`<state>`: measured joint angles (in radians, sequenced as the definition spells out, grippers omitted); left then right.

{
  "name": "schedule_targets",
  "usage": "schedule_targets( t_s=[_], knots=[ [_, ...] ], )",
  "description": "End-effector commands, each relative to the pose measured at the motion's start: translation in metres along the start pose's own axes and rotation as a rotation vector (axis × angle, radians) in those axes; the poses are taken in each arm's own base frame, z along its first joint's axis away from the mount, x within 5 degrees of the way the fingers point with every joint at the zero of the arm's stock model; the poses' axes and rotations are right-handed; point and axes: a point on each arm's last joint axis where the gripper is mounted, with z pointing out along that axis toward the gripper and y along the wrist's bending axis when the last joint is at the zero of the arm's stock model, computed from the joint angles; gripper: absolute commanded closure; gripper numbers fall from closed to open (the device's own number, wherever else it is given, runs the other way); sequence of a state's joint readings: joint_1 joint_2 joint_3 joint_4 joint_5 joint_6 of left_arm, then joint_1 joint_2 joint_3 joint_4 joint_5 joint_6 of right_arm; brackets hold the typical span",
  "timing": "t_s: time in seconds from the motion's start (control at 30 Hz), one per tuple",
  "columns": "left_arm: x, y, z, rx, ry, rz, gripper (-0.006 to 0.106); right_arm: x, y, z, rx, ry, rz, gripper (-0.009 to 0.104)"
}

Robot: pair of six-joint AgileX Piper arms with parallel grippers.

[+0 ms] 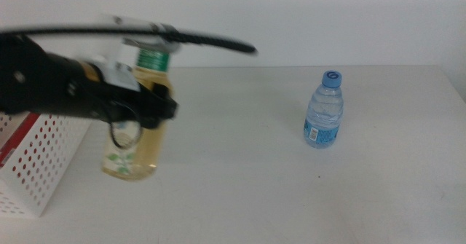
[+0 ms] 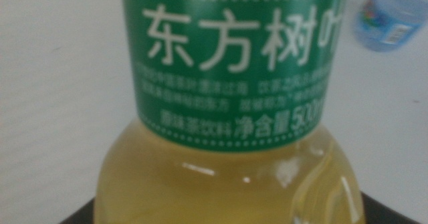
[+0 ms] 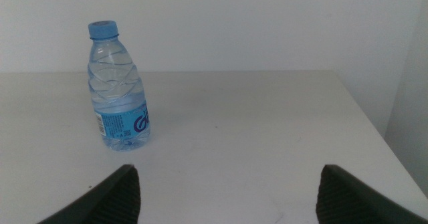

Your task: Use arms to grab the bottles and put them into the dustbin to the left of the table.

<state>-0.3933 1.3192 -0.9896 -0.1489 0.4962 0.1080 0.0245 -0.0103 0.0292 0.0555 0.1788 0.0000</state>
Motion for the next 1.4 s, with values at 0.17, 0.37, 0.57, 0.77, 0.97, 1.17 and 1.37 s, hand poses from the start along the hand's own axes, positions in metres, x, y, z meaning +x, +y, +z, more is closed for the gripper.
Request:
schedule_targets(
  t_s=[0.17, 0.37, 0.57, 0.77, 0.97, 1.17, 1.37],
  knots=[
    [-0.041, 0.052, -0.053, -0.138, -0.073, -0.071, 0.105, -0.011, 0.000, -0.003, 0.006, -0.112, -0.021, 0.023],
    [-0.051, 0.090, -0.072, -0.207, 0.051, -0.173, 0.105, -0.011, 0.000, -0.003, 0.006, -0.112, -0.021, 0.023],
    [-0.062, 0.119, -0.076, -0.236, 0.151, -0.243, 0.105, -0.011, 0.000, -0.003, 0.006, -0.112, -0.021, 0.023],
    [-0.071, 0.134, -0.077, -0.237, 0.228, -0.225, 0.105, -0.011, 0.000, -0.003, 0.006, -0.112, -0.021, 0.023],
    [-0.071, 0.168, -0.078, -0.263, 0.322, -0.227, 0.105, -0.011, 0.000, -0.003, 0.006, -0.112, -0.021, 0.023],
    [-0.064, 0.202, -0.071, -0.289, 0.356, -0.263, 0.105, -0.011, 0.000, -0.003, 0.006, -0.112, -0.021, 0.023],
    [-0.046, 0.232, -0.057, -0.305, 0.420, -0.323, 0.105, -0.011, 0.000, -0.003, 0.006, -0.112, -0.021, 0.023]
  ],
)
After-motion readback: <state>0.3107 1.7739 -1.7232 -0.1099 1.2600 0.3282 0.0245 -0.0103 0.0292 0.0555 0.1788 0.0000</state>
